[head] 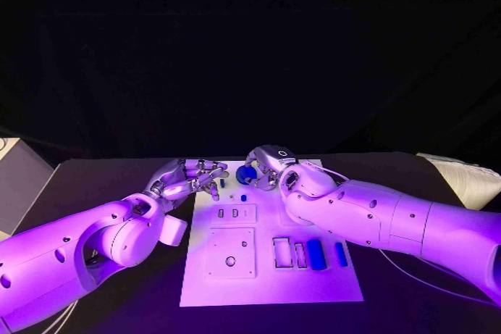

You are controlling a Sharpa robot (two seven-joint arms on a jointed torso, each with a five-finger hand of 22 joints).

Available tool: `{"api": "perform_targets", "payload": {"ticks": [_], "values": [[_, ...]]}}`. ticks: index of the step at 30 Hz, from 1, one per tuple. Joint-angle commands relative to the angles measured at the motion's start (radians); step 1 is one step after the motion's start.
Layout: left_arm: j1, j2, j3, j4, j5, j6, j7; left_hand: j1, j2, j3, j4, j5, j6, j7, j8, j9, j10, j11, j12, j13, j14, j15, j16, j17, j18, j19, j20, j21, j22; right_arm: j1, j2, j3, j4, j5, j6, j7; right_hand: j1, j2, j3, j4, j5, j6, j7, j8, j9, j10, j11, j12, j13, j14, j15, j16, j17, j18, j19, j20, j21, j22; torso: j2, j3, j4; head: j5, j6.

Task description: Assemble the parts on the task board

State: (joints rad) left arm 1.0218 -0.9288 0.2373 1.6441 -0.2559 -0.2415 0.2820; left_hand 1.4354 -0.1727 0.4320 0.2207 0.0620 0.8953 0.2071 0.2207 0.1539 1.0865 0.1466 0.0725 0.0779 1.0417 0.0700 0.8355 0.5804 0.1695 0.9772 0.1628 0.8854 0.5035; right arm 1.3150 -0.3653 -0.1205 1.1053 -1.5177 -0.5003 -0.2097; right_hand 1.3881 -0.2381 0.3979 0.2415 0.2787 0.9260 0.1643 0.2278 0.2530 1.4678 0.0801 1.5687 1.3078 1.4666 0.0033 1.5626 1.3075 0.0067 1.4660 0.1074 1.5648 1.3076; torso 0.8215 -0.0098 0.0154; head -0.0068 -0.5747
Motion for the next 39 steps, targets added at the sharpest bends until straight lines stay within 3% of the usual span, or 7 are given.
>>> {"api": "perform_targets", "payload": {"ticks": [1, 32, 39], "values": [[0.001, 0.001, 0.001, 0.003, -0.003, 0.014, 0.004, 0.001, 0.004, 0.007, 0.000, -0.004, -0.009, 0.000, -0.001, 0.002, -0.008, -0.002, -0.004, -0.001, -0.009, 0.000, 0.004, -0.001, 0.014, -0.008, 0.000, 0.003, 0.001, -0.024, 0.000, -0.013, 0.005, 0.011, 0.047, 0.002, -0.007, 0.006, 0.001, -0.007, 0.005, 0.007, -0.001, 0.005, 0.001, 0.103, 0.003, 0.002, 0.263, 0.095, 0.004, 0.000, 0.222, -0.007, 0.105, 0.005, 0.006, 0.263, 0.000, -0.0003, -0.0001, 0.001, 0.000], [0.000, 0.003, 0.001, 0.001, -0.014, 0.015, 0.005, 0.000, 0.004, 0.009, -0.002, -0.004, -0.010, 0.000, -0.001, 0.002, -0.009, -0.002, -0.003, -0.001, -0.010, 0.000, 0.005, -0.002, 0.014, -0.011, 0.000, 0.008, 0.003, -0.027, -0.007, -0.013, 0.025, 0.005, 0.040, -0.004, -0.014, 0.000, -0.003, -0.008, 0.001, 0.008, -0.003, 0.004, 0.000, 0.103, 0.000, 0.002, 0.263, 0.095, 0.001, 0.000, 0.221, -0.007, 0.105, 0.003, 0.006, 0.263, 0.001, -0.0012, 0.0007, 0.002, -0.003], [0.000, 0.002, 0.001, 0.002, -0.015, 0.014, 0.005, 0.000, 0.003, 0.009, -0.002, -0.004, -0.010, 0.001, -0.001, 0.002, -0.011, -0.002, -0.004, -0.002, -0.010, 0.000, 0.005, -0.002, 0.014, -0.012, 0.000, 0.009, 0.004, -0.029, 0.000, -0.013, 0.016, 0.010, 0.047, 0.002, -0.034, -0.009, -0.047, 0.002, -0.018, -0.058, 0.006, -0.045, -0.019, 0.091, 0.008, -0.007, 0.251, 0.095, 0.008, 0.000, 0.221, -0.007, 0.105, 0.007, 0.006, 0.263, 0.001, -0.0010, 0.0010, 0.003, -0.004]]}}
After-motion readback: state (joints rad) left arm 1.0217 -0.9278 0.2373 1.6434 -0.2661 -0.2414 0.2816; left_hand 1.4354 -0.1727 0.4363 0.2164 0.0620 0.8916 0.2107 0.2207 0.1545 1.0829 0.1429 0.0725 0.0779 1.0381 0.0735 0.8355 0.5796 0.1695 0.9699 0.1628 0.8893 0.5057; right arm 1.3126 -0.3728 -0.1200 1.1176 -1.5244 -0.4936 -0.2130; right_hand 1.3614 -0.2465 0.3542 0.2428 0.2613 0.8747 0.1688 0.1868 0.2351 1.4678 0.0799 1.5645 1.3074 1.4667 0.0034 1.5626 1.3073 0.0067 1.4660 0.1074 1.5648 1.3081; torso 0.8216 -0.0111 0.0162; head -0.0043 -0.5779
